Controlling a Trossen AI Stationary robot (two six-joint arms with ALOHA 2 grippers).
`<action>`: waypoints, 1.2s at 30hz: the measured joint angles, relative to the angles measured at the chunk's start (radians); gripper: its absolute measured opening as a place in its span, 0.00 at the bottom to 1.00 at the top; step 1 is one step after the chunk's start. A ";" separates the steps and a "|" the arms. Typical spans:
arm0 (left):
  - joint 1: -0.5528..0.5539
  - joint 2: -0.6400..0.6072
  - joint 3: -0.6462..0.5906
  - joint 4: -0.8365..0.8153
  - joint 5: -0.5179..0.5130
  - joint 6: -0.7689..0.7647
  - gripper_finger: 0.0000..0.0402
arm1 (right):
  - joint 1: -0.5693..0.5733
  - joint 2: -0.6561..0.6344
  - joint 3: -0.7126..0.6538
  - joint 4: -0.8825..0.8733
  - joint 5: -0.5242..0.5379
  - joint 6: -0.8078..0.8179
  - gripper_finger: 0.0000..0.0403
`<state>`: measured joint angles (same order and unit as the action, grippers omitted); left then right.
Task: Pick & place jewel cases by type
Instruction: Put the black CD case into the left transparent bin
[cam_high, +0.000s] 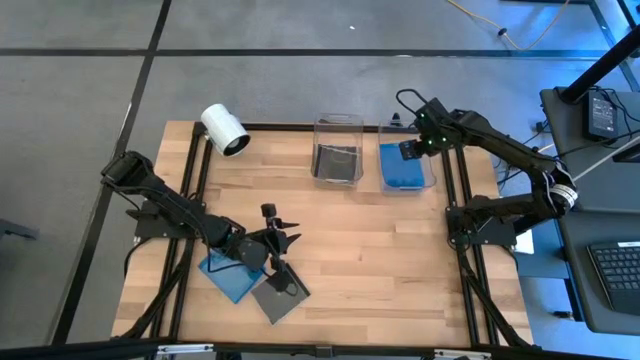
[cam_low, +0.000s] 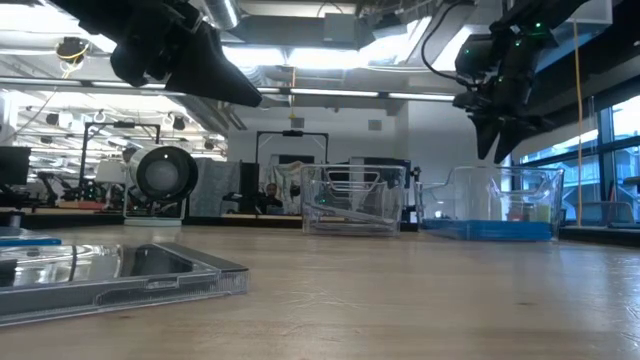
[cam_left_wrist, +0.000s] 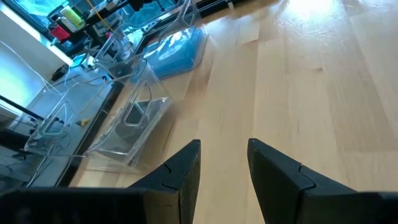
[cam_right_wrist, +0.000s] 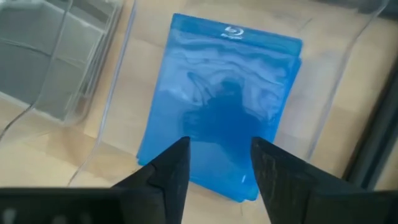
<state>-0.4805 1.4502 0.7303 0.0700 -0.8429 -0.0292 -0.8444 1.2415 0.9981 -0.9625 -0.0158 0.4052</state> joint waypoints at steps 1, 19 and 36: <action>0.000 0.000 0.000 0.000 0.000 0.008 0.32 | 0.000 -0.001 0.000 0.002 0.016 -0.007 0.43; -0.024 0.000 0.000 0.000 0.182 0.031 0.32 | 0.521 -0.216 -0.052 0.373 0.138 -0.043 0.43; -0.196 0.002 0.081 -0.290 0.333 -0.350 0.32 | 1.126 0.009 -0.371 1.189 0.278 -0.335 0.43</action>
<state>-0.6763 1.4517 0.8111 -0.2198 -0.5098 -0.3796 0.2815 1.2507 0.6272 0.2269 0.2619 0.0698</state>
